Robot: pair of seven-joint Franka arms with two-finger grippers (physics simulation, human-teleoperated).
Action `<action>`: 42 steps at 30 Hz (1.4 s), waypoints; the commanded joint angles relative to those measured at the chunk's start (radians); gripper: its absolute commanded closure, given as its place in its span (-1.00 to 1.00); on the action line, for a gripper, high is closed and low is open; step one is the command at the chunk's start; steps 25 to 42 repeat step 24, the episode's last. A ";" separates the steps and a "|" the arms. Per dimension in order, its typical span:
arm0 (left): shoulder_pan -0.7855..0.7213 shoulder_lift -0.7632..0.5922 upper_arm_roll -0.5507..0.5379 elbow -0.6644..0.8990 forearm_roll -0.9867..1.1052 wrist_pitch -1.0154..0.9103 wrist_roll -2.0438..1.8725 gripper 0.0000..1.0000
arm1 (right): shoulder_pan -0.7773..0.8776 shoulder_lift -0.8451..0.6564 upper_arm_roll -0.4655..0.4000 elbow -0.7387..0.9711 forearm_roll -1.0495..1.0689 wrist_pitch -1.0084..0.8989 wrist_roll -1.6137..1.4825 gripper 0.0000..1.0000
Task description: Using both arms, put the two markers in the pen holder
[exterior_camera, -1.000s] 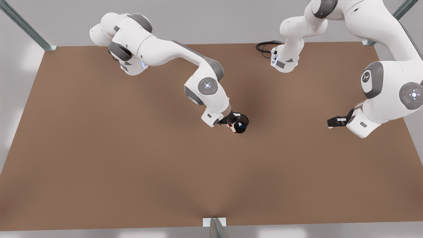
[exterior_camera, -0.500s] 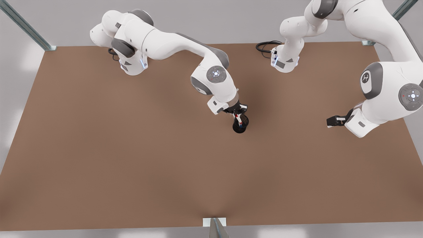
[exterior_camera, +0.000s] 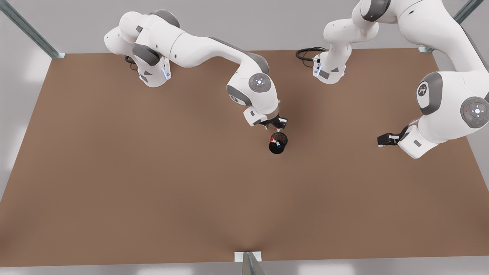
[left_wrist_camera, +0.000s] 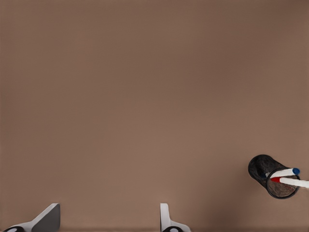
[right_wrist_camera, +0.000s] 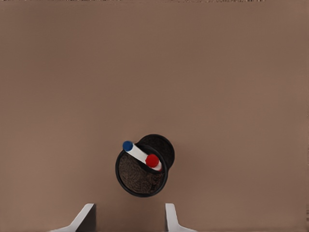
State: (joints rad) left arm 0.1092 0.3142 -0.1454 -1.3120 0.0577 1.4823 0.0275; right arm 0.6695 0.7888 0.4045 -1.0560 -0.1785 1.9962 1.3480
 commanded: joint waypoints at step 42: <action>-0.055 -0.004 -0.006 0.008 0.014 -0.031 0.008 -1.00 | -0.657 -0.570 -0.360 -0.294 0.191 -0.533 -1.287 -1.00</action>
